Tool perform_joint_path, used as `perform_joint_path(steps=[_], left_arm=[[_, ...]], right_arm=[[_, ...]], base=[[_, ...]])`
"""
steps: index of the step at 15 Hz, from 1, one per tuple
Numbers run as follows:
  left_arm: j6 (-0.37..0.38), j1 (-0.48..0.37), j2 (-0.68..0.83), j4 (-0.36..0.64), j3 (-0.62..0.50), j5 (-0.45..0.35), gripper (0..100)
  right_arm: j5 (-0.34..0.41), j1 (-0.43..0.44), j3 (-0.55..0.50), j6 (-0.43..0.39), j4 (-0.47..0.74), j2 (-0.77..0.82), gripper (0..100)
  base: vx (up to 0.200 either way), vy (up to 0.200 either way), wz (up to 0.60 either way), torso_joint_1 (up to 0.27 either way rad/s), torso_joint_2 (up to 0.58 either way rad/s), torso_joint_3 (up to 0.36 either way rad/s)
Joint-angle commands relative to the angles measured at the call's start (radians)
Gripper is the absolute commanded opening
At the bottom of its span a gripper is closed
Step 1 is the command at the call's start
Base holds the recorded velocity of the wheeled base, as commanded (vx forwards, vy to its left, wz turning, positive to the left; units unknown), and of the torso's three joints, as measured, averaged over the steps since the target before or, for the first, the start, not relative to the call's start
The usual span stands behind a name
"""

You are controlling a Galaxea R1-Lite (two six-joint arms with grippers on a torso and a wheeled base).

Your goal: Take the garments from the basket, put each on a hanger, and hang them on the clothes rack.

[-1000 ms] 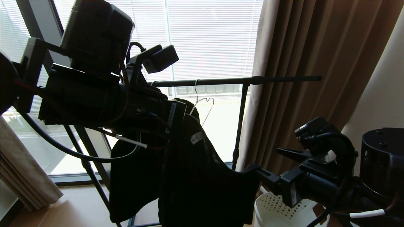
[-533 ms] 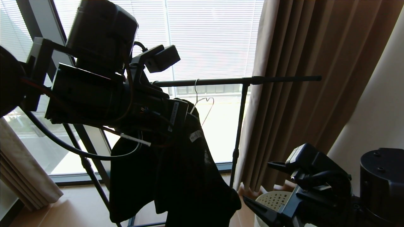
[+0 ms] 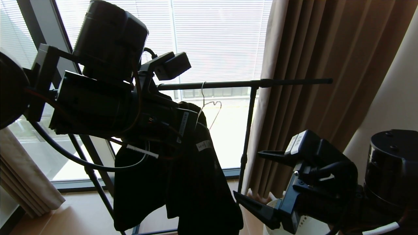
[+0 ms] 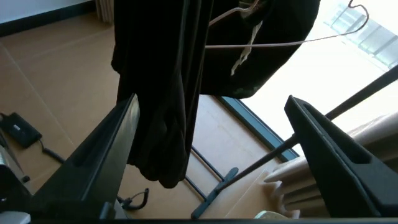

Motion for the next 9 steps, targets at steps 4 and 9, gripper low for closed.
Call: perform_joint_path(steps=[4, 9], left_arm=[[0.002, -0.01, -0.001, -0.002, 0.005, -0.001, 0], [0.003, -0.016, -0.021, 0.0, 0.02, -0.002, 0]], right_arm=[[-0.003, 0.0, -0.084, -0.007, 0.0, 0.136, 100], [0.0, -0.032, -0.081, -0.002, -0.007, 0.189, 100]], base=[[0.0, 0.0, 0.0, 0.0, 0.0, 0.0], [0.0, 0.0, 0.0, 0.0, 0.0, 0.0]])
